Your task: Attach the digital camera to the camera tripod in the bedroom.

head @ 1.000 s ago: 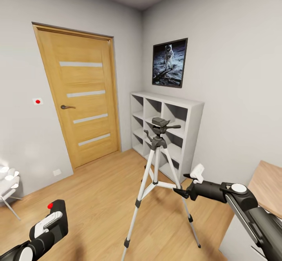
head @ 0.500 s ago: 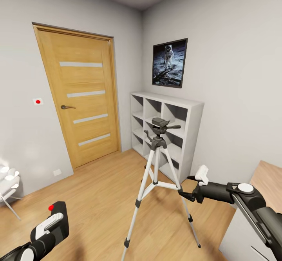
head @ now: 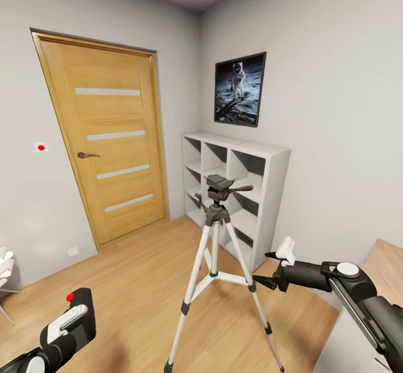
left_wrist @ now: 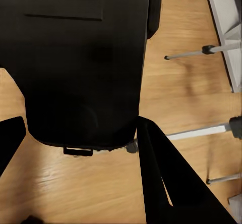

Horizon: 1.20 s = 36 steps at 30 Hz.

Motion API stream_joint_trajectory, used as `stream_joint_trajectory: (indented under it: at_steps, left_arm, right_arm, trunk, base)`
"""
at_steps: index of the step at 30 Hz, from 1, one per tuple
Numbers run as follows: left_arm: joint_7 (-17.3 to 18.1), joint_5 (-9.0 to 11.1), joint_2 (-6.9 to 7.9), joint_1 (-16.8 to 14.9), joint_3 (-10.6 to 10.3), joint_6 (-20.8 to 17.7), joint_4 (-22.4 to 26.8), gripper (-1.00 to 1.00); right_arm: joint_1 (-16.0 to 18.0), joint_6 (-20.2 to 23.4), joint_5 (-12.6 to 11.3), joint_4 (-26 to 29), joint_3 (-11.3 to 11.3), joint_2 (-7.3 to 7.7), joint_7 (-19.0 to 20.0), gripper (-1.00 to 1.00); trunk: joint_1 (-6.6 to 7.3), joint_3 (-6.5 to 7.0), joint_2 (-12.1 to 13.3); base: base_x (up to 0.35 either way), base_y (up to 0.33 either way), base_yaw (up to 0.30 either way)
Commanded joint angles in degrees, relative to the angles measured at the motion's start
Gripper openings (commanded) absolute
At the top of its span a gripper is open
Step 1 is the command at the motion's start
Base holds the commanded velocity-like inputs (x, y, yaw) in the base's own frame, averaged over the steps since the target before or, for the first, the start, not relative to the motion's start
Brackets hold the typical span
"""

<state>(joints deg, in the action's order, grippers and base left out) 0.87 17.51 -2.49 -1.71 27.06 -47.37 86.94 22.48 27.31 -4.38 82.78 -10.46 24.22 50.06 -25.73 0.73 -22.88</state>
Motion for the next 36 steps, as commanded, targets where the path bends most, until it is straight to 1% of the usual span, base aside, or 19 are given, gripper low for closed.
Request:
stream_joint_trajectory:
  at_steps: [1,5,13,23,28,36]
  left_arm:
    - [0.13,0.04,-0.09,-0.05,0.46,-0.36,0.1,-1.0]
    - [0.0,0.06,-0.13,-0.05,0.95,-0.36,0.14,-1.0]
    - [-0.18,0.07,-0.14,-0.04,1.12,-0.36,0.18,-1.0]
    - [-0.28,-0.01,-0.08,-0.04,1.2,-0.4,0.21,-1.0]
    - [-0.33,-0.01,-0.06,-0.04,1.23,-0.43,0.24,-1.0]
    - [-0.34,-0.07,-0.04,-0.04,1.24,-0.44,0.24,-1.0]
  right_arm:
    - [0.02,0.46,-0.45,0.01,-0.07,0.05,-0.06,1.0]
    - [0.02,0.46,-0.4,0.01,-0.08,0.09,-0.12,1.0]
    - [0.02,0.46,-0.37,0.01,-0.09,0.12,-0.12,1.0]
    - [0.02,0.46,-0.41,0.01,-0.09,0.27,0.0,1.0]
    - [0.02,0.5,-0.44,0.01,-0.09,0.49,0.08,1.0]
    - [0.02,0.65,-0.45,0.02,-0.09,0.49,0.12,1.0]
  trunk:
    - [-0.05,-0.02,-0.04]
    - [-0.05,-0.02,-0.04]
    - [-0.05,-0.02,-0.04]
    - [-0.05,-0.02,-0.04]
    - [-0.05,-0.02,-0.04]
    - [-0.05,-0.02,-0.04]
  base:
    - [0.231,-0.264,0.137]
    - [0.184,-0.295,0.209]
    - [0.105,-0.301,0.265]
    - [0.017,-0.084,0.272]
    - [-0.089,-0.137,0.12]
    - [-0.173,-0.255,0.024]
